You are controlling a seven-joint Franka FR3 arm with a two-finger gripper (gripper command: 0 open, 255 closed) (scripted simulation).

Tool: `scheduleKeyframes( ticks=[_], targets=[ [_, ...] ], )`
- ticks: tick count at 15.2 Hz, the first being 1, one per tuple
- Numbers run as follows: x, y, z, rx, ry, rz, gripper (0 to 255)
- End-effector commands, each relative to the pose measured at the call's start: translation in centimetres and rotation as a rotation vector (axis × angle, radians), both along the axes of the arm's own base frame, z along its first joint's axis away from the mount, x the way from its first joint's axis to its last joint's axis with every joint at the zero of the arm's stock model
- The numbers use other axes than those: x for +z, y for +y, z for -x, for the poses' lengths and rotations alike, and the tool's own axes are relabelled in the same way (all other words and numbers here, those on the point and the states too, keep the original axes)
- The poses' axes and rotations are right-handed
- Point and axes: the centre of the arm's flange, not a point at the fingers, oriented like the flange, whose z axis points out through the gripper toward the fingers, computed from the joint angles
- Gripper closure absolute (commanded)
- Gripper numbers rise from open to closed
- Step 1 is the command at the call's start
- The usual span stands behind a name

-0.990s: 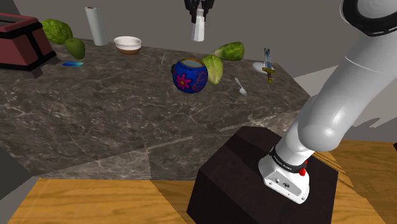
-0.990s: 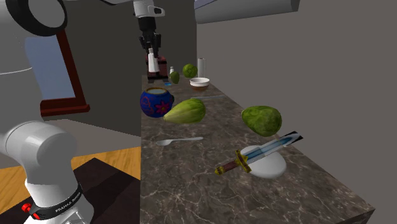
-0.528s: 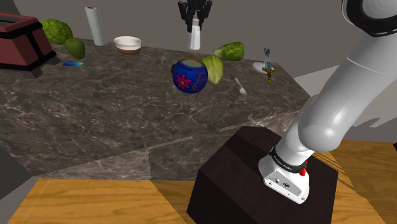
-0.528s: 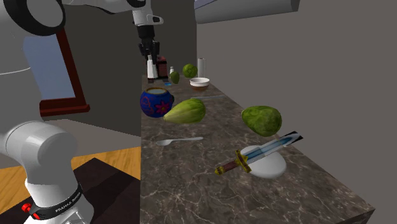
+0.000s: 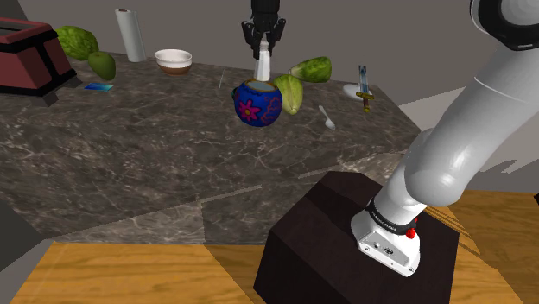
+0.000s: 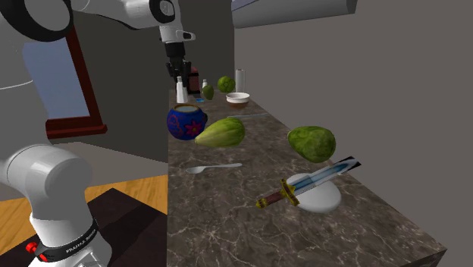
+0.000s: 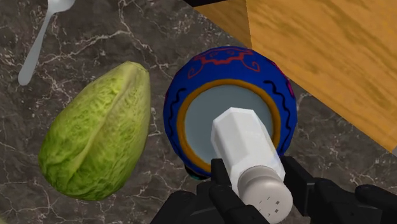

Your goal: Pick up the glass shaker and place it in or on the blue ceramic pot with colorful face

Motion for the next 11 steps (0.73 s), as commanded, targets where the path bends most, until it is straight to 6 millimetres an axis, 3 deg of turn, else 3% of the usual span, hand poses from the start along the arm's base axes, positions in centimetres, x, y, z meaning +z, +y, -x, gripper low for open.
scheduleKeyframes(
  ticks=[1, 3, 10, 11],
  targets=[
    [-1.0, 0.1, -0.1, 0.0, -0.001, 0.0, 255],
    [-2.1, 0.1, -0.1, 0.0, -0.001, 0.0, 255],
    [-2.1, 0.1, -0.1, 0.0, -0.001, 0.0, 255],
    [-2.1, 0.1, -0.1, 0.0, -0.001, 0.0, 0]
  ],
)
